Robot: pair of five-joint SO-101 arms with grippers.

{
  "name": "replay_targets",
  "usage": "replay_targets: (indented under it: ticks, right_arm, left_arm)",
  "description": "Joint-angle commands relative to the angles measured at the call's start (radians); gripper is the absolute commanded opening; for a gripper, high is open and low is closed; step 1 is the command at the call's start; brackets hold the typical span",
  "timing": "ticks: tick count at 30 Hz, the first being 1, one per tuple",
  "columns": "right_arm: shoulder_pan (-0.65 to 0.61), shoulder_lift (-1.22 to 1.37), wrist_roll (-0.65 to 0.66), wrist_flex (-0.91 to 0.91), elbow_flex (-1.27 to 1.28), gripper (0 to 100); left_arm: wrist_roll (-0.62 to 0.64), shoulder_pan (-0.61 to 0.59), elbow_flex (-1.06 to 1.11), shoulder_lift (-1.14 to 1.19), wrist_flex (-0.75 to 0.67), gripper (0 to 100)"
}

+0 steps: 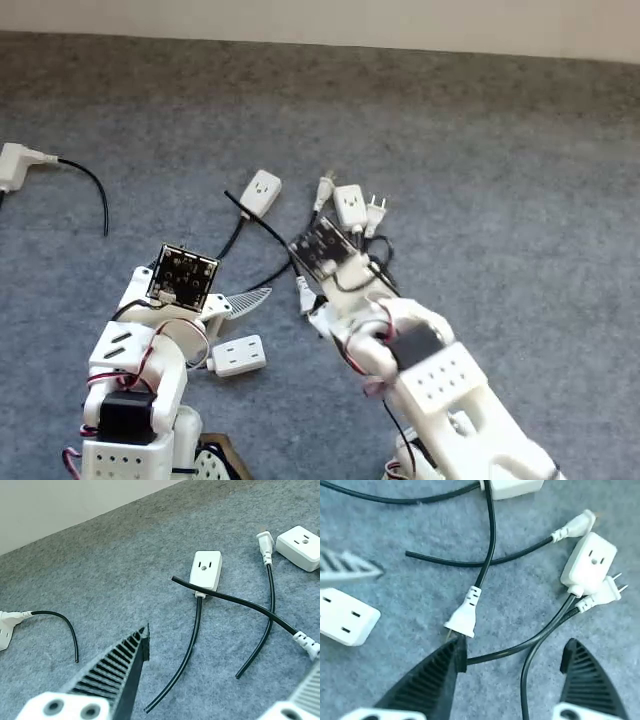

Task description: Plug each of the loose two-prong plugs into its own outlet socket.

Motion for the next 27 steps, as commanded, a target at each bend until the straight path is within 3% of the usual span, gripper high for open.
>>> replay_targets:
  ticks: [1,7,13,20,27]
  right_arm:
    - [0.024,0.278,-0.012,-0.013,-0.208,29.2]
    - [0.024,0.624,-0.008,-0.012,-0.479,29.2]
    - [0.027,0.809,-0.008,-0.013,-0.601,29.2]
    - [0.022,0.854,-0.017,-0.010,-0.616,29.2]
    - [0.018,0.751,-0.181,-0.007,-0.611,29.2]
  left_arm:
    - [0.009,-0.005,-0.002,0.004,-0.018,46]
    - [0.009,-0.005,-0.002,0.004,-0.017,46]
    - [0.009,-0.005,0.013,-0.005,-0.020,46]
    - [0.005,-0.004,0.059,-0.005,-0.051,46]
    - [0.005,-0.004,0.059,-0.005,-0.051,46]
